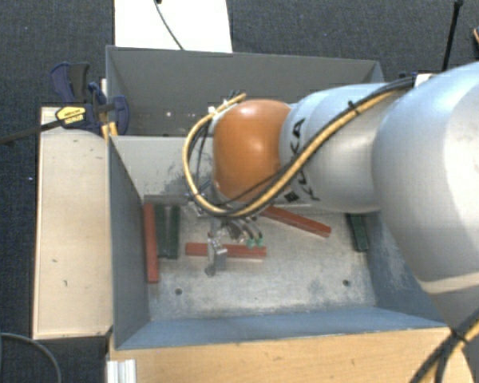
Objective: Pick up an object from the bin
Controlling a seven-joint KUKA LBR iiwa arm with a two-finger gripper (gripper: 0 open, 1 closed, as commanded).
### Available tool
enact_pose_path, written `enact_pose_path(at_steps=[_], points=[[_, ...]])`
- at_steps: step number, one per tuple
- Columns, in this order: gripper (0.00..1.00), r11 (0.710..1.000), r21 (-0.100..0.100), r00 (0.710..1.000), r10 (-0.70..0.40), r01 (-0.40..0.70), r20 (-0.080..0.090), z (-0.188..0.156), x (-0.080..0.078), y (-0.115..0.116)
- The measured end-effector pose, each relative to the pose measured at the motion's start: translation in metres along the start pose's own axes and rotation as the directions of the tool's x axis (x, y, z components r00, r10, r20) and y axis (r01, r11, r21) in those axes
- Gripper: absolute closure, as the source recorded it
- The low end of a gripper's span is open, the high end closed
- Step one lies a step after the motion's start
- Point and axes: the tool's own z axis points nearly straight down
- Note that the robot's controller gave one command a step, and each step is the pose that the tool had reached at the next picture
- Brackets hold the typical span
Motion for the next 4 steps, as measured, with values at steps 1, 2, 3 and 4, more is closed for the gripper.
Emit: enact_pose_path(at_steps=[1, 2, 3, 4], points=[[0.00, 1.000, 0.005, 1.000, -0.029, 0.029, -0.011, 0.034, 0.012, -0.029], [1.00, 1.000, 0.003, 1.000, -0.026, 0.026, -0.007, 0.032, 0.011, -0.028], [1.00, 0.999, 0.004, 0.999, -0.053, 0.053, 0.001, -0.092, 0.013, -0.010], [1.00, 0.997, 0.004, 0.998, -0.071, 0.071, 0.000, -0.172, 0.029, 0.006]])
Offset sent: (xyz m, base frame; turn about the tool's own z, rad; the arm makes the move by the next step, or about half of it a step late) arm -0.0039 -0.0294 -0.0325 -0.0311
